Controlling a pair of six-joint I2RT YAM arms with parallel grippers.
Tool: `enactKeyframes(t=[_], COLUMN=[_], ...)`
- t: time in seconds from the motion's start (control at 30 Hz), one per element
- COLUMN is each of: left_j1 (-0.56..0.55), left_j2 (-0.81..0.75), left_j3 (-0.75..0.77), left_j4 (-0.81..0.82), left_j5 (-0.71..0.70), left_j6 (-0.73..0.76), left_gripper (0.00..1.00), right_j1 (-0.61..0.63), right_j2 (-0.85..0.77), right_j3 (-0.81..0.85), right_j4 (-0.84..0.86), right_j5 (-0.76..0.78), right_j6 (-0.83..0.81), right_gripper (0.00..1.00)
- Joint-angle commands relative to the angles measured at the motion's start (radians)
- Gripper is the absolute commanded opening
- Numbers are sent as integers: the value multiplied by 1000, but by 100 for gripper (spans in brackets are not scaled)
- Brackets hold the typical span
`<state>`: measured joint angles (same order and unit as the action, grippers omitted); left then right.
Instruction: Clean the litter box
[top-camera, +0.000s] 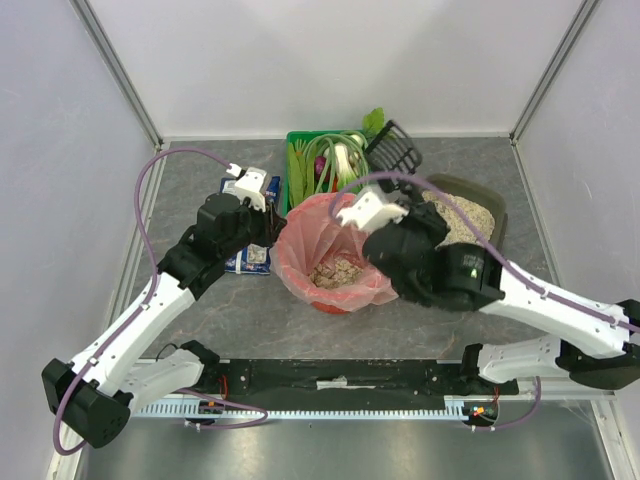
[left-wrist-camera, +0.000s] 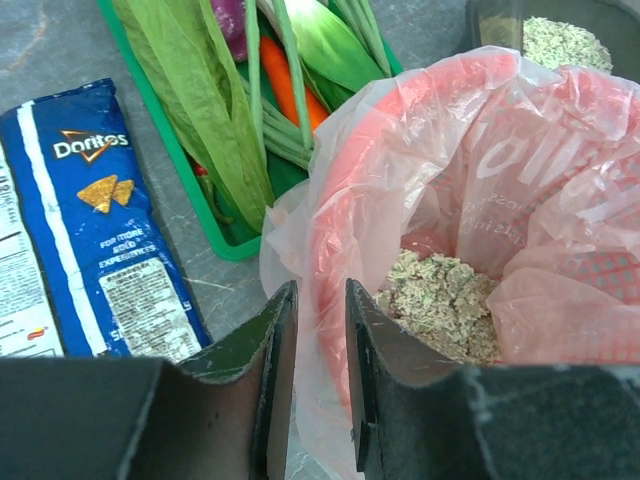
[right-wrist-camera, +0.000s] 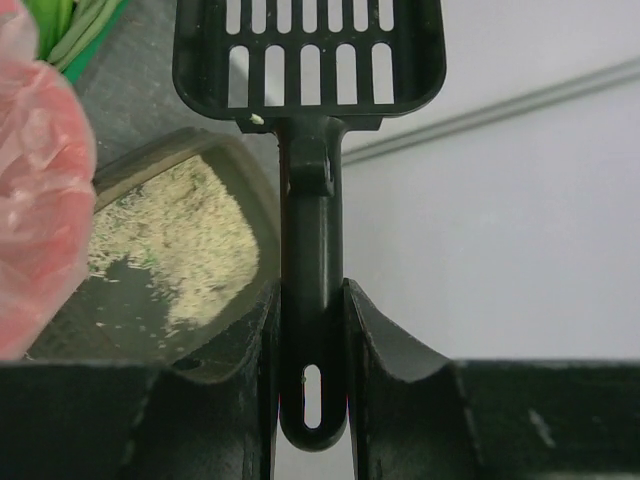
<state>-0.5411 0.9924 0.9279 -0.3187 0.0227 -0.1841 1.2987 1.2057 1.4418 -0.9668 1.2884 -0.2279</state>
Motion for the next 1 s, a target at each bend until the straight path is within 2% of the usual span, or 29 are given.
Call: enactKeyframes(t=[0.0, 0.03, 0.23, 0.27, 0.37, 0.43, 0.57, 0.83, 0.97], left_j1=[-3, -3, -2, -2, -2, -2, -2, -10, -25], left_j2=[-21, -23, -37, -40, -47, -55, -70, -109, -118], left_j3=[11, 11, 5, 5, 0, -3, -9, -23, -27], left_j4=[47, 47, 50, 53, 59, 58, 61, 73, 78], left_j5=[-58, -63, -70, -75, -81, -83, -90, -130, -156], left_j6=[57, 58, 66, 67, 72, 75, 81, 100, 115], left_gripper=[33, 33, 33, 33, 33, 33, 33, 33, 33], right_j1=[-211, -319, -720, -757, -878, -953, -1007, -1084, -1084], right_j2=[-14, -20, -21, -20, -29, -17, 31, 140, 178], right_j3=[90, 97, 95, 86, 34, 28, 31, -32, -49], right_j4=[-36, -42, -200, -237, -292, -334, -430, -493, -494], right_j5=[-262, -375, -736, -829, -975, -1018, -1055, -1274, -1267], right_j6=[206, 222, 377, 400, 472, 505, 552, 598, 611], right_gripper=[0, 0, 0, 0, 0, 0, 0, 0, 0])
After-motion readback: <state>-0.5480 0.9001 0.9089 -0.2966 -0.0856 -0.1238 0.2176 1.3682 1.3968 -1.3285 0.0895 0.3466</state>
